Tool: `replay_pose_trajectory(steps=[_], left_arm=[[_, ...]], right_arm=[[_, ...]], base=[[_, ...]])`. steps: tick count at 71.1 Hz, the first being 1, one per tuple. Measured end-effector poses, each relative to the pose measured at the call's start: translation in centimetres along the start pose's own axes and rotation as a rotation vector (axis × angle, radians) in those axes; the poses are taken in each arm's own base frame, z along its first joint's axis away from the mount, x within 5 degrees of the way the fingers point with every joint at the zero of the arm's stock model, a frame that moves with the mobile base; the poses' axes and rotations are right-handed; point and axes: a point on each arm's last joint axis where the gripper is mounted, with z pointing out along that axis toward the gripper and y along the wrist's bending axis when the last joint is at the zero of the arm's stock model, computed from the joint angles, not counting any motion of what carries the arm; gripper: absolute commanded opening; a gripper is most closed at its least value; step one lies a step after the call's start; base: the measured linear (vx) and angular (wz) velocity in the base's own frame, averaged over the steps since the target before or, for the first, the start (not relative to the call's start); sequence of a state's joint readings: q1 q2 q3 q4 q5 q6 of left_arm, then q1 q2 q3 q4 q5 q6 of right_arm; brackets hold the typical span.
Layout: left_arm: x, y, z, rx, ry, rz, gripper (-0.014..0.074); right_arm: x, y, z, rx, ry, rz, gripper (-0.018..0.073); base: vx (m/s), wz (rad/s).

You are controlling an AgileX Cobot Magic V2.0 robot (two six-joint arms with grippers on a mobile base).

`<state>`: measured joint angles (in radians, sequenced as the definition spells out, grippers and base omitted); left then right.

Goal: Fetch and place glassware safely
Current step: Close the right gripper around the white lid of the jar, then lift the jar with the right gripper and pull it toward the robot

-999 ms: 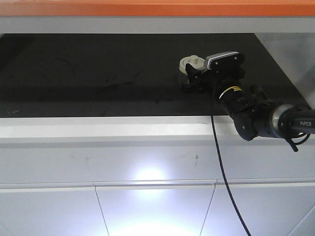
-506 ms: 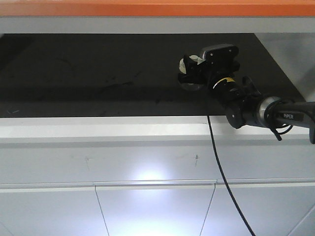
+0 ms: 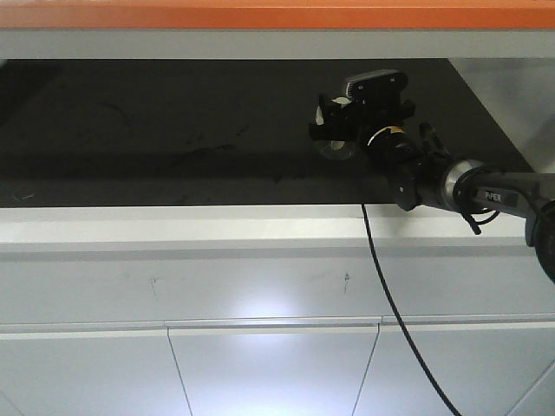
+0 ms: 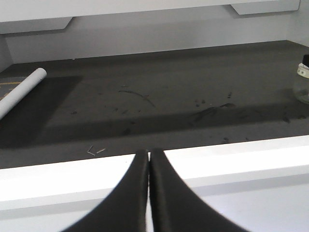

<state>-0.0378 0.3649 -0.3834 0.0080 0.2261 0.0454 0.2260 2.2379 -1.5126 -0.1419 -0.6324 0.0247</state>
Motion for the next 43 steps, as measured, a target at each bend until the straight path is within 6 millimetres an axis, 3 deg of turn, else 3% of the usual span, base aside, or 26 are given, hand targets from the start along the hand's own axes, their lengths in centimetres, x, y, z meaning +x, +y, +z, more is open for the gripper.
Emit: replay_pose_trajectory(steps=[10,24,43], left_arm=[[0.00,0.00,0.00,0.000,0.000,0.000,-0.0007],[0.00,0.00,0.00,0.000,0.000,0.000,-0.0007],[0.00,0.00,0.00,0.000,0.000,0.000,-0.0007]], right_arm=[[0.02,-0.01,0.02,0.000,0.005,0.000,0.0319],[0.02,-0.01,0.03,0.001,0.007,0.000,-0.0008],[0.05,-0.03,0.04,0.003,0.012,0.001,-0.0008]], base=[[0.00,0.00],[0.00,0.00],[0.00,0.00]])
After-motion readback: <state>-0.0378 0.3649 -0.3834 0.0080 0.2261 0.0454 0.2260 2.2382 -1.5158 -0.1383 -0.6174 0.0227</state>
